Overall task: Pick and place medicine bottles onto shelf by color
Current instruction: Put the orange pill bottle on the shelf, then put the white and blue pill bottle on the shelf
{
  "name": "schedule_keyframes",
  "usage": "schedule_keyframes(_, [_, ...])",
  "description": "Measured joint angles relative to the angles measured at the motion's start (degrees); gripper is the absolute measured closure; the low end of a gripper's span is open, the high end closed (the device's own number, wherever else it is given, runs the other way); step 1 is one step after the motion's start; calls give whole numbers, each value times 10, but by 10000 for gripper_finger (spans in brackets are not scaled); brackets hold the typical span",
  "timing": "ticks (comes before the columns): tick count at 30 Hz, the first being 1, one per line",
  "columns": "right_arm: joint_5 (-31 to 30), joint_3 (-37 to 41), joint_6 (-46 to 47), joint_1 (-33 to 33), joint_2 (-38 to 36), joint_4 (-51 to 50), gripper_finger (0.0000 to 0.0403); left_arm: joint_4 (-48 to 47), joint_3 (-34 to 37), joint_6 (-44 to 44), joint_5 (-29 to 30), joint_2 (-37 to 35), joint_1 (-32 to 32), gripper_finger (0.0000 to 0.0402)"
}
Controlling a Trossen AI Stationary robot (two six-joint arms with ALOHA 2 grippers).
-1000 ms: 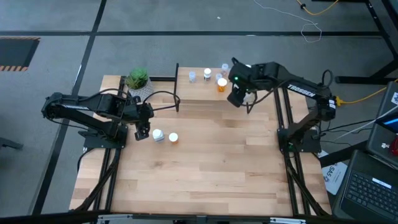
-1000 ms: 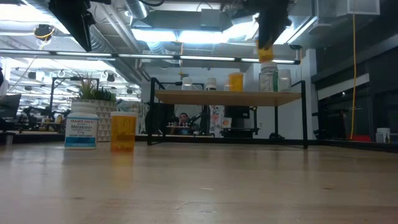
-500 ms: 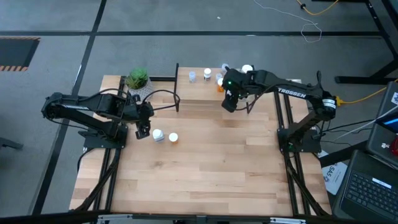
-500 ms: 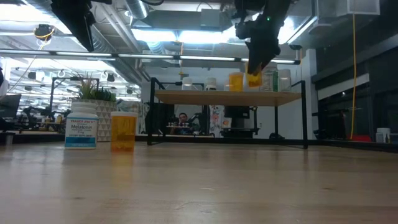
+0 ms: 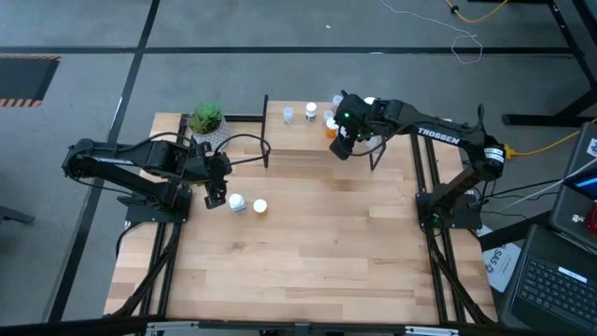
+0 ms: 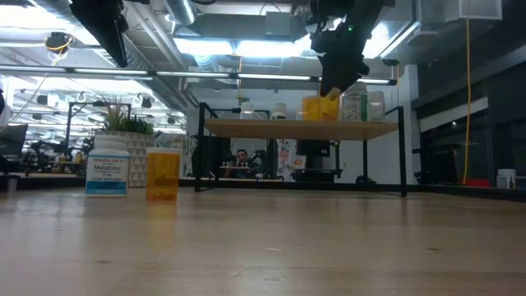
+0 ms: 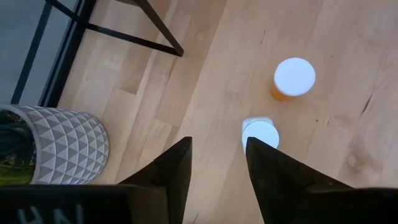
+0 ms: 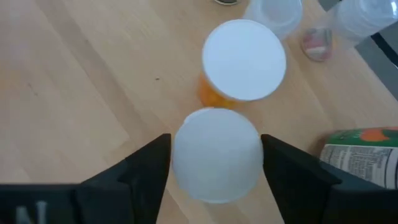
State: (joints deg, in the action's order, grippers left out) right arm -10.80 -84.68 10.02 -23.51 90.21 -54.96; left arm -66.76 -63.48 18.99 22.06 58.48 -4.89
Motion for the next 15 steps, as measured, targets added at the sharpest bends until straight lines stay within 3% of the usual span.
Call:
schedule_keyframes(8, [-1, -2, -13, 0, 0, 21, 144, 0, 0, 0, 0, 0, 0, 254])
schedule_keyframes(15, [-1, -84, -7, 0, 1, -27, 151, 2, 0, -1, 0, 0, 0, 254])
